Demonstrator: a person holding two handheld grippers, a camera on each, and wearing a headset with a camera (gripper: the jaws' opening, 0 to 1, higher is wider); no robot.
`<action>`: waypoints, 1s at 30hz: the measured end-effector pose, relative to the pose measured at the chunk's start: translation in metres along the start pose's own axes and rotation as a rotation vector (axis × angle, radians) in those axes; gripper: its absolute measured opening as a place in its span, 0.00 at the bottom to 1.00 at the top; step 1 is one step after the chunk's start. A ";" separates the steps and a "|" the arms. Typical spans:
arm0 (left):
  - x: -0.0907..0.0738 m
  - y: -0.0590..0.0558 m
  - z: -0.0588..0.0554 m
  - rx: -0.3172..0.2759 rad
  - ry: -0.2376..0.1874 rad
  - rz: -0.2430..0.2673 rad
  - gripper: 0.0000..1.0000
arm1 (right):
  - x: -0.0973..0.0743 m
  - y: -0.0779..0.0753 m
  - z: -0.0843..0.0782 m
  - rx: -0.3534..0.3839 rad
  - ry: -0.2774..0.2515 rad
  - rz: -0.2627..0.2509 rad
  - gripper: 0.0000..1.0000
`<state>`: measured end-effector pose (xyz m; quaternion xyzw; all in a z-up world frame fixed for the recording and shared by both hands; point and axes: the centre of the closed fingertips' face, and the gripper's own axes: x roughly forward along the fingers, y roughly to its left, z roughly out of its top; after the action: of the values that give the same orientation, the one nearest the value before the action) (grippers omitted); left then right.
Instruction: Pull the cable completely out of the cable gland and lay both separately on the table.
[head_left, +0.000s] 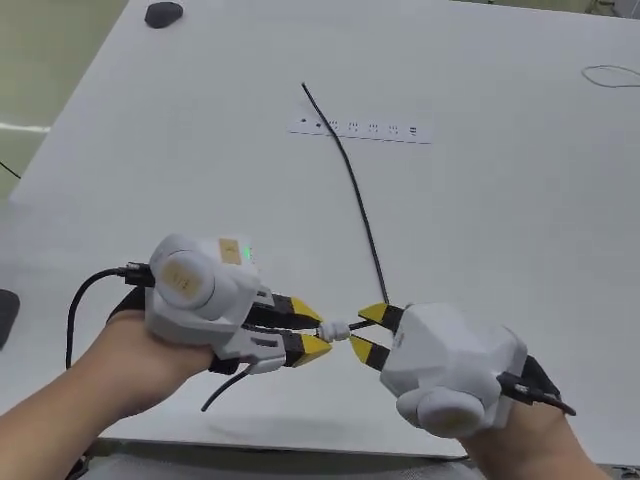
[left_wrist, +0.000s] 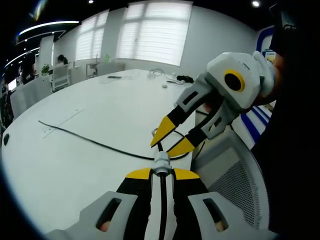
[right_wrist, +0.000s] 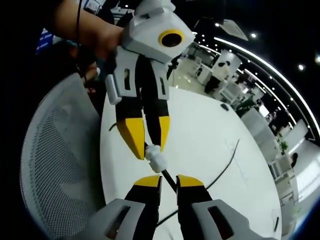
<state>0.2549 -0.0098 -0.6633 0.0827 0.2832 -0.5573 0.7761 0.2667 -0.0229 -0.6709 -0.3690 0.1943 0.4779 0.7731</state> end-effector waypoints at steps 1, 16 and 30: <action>0.000 0.000 0.000 -0.001 0.001 -0.001 0.15 | 0.001 0.000 -0.001 -0.001 0.002 0.002 0.06; 0.002 0.001 -0.002 -0.009 0.000 0.002 0.15 | 0.005 0.000 -0.008 0.151 0.017 0.032 0.02; -0.001 0.009 0.002 -0.016 -0.018 0.016 0.15 | 0.005 -0.011 -0.029 0.344 0.038 0.025 0.01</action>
<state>0.2633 -0.0064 -0.6624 0.0736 0.2801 -0.5493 0.7838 0.2803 -0.0444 -0.6888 -0.2377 0.2924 0.4400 0.8151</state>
